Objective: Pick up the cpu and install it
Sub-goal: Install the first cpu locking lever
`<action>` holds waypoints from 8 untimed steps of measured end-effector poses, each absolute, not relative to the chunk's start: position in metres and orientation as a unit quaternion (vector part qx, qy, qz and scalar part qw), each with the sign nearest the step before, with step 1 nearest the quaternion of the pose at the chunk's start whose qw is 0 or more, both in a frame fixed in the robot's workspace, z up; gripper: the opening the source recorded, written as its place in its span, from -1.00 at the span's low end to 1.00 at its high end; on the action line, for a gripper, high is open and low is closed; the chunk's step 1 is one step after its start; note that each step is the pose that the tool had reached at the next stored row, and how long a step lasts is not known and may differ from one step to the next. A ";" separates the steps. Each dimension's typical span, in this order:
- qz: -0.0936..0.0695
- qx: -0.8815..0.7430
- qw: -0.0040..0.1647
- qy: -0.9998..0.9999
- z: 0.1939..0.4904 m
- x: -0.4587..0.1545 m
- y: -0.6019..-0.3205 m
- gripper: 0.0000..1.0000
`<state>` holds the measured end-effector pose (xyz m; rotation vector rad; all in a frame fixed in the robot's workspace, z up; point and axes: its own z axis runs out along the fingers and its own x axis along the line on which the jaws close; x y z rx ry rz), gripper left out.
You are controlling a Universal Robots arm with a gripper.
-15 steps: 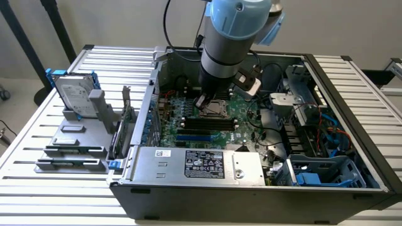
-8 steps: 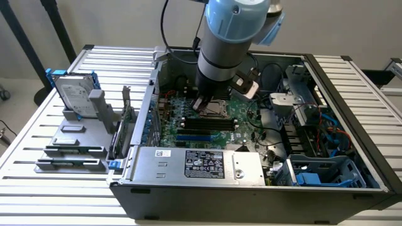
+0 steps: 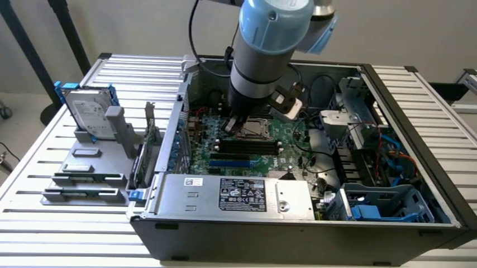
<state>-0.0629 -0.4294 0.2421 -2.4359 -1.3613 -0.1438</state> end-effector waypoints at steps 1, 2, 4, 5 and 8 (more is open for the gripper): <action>-0.051 -0.859 0.173 -0.480 0.242 -0.063 -0.429 -0.79; -0.051 -0.859 0.173 -0.480 0.242 -0.063 -0.429 -0.79; -0.051 -0.859 0.173 -0.480 0.241 -0.063 -0.429 -0.79; -0.051 -0.859 0.173 -0.480 0.240 -0.063 -0.429 -0.79; -0.051 -0.859 0.174 -0.480 0.238 -0.063 -0.429 -0.79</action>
